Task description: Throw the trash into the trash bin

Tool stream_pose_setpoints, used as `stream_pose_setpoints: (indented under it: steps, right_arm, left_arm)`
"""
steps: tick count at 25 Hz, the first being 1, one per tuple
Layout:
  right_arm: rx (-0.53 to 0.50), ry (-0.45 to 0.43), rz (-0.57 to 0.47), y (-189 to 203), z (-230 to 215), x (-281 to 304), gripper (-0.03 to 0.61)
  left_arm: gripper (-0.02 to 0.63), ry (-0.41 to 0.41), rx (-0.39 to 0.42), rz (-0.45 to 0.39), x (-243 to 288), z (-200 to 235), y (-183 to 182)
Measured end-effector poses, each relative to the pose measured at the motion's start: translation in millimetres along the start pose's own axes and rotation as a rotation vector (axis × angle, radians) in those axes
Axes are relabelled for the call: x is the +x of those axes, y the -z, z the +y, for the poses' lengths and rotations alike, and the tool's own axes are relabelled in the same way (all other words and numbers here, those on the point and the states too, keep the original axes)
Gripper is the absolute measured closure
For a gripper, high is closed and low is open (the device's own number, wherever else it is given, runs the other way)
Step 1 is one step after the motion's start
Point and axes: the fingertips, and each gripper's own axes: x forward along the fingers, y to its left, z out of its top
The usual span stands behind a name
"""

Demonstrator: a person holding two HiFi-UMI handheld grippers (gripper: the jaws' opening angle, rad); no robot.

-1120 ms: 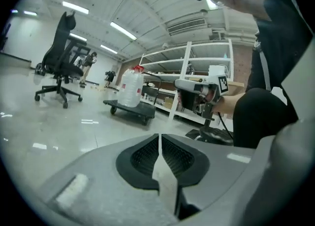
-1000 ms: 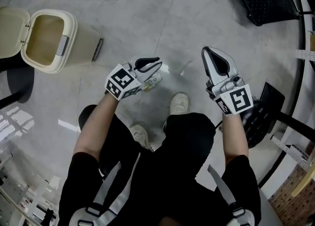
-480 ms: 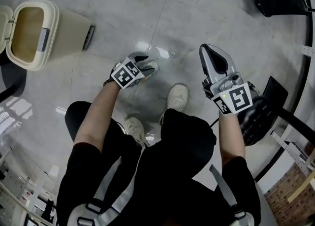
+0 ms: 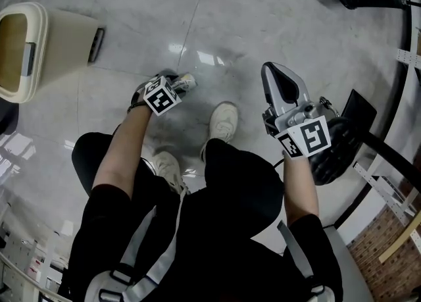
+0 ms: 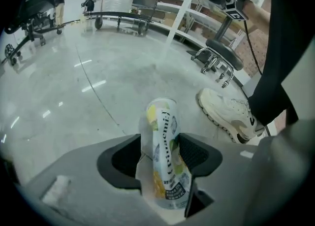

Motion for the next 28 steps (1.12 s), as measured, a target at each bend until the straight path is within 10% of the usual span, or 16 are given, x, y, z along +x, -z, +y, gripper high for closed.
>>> stream_pose_setpoints:
  steps: [5,14,28]
  right_arm:
    - [-0.005,0.011,-0.002,-3.4,-3.5,-6.1,0.572]
    - [0.035,-0.010,0.056,-46.6,12.7,1.2,0.574]
    - [0.014,-0.079,0.064,-308.9,101.0,-65.0,0.572]
  left_arm:
    - [0.514,0.048,0.022,0.001,0.7,-11.8,-3.2]
    - [0.538,-0.054,0.006,-0.055,-89.5,-4.8,-43.3]
    - [0.540,-0.219,-0.264,-0.475,-443.9,-107.8,-155.5]
